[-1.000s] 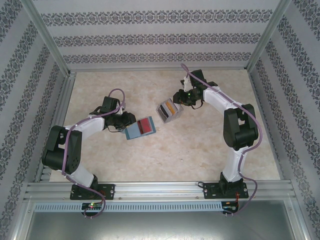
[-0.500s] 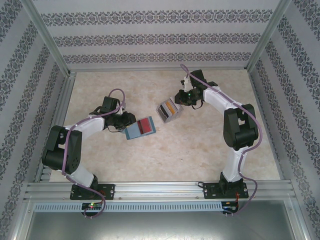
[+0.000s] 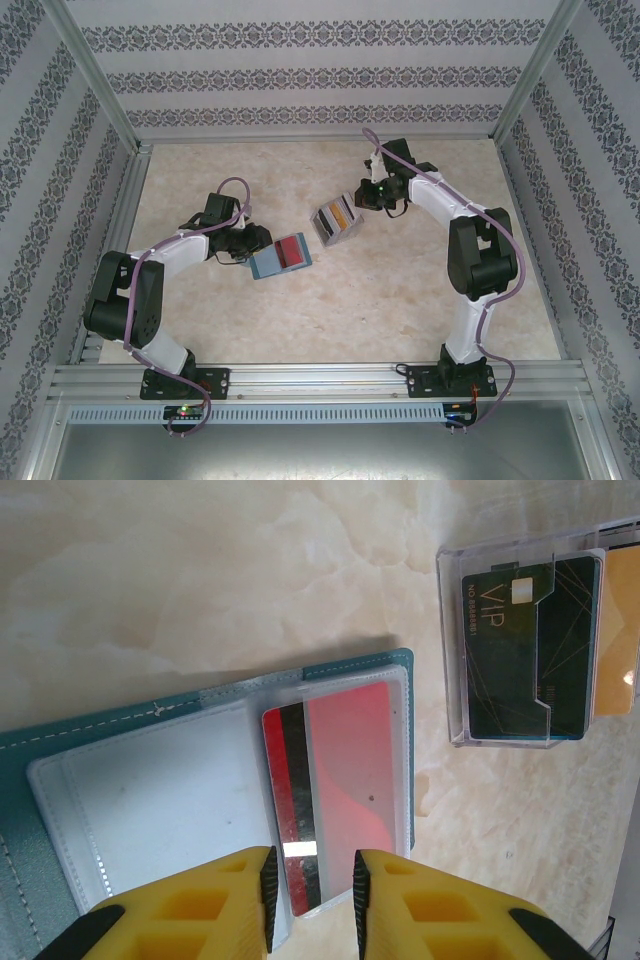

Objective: Put the credit cards into the card holder
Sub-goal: Pick up the credit card from the storage box, then insert the credit card into the card slot.

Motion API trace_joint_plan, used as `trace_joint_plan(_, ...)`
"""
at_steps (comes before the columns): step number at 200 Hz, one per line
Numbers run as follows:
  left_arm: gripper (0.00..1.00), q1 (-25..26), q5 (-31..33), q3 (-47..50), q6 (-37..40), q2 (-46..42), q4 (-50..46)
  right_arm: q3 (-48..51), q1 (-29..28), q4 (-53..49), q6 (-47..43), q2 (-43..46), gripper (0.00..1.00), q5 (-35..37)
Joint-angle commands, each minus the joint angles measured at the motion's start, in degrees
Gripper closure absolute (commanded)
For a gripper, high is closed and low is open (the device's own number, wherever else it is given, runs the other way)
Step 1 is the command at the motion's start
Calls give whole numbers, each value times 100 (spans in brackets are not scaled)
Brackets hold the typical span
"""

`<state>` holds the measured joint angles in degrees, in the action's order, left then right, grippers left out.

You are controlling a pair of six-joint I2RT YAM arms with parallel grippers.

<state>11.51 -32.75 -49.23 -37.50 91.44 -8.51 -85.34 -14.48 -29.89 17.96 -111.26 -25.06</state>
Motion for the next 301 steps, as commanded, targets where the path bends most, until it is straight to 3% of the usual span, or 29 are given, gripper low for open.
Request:
trace_joint_plan(1,71,-46,-29,52,-3,-2,115,-106,22,-140,-117,128,93,31)
trace_joint_plan(142,71,-43,19,45,6,-2,107,90,200,-247,-252,944,93,353)
trace_joint_plan(211,71,-61,398,284,-114,-293,78,948,80,518,131,1937,92,50)
trace_joint_plan(260,70,-162,773,678,-463,-559,248,2084,-556,2278,1162,2259,91,-823)
trace_joint_plan(301,70,-177,1019,740,-389,-611,-71,2357,-1520,3067,1447,1790,91,-766)
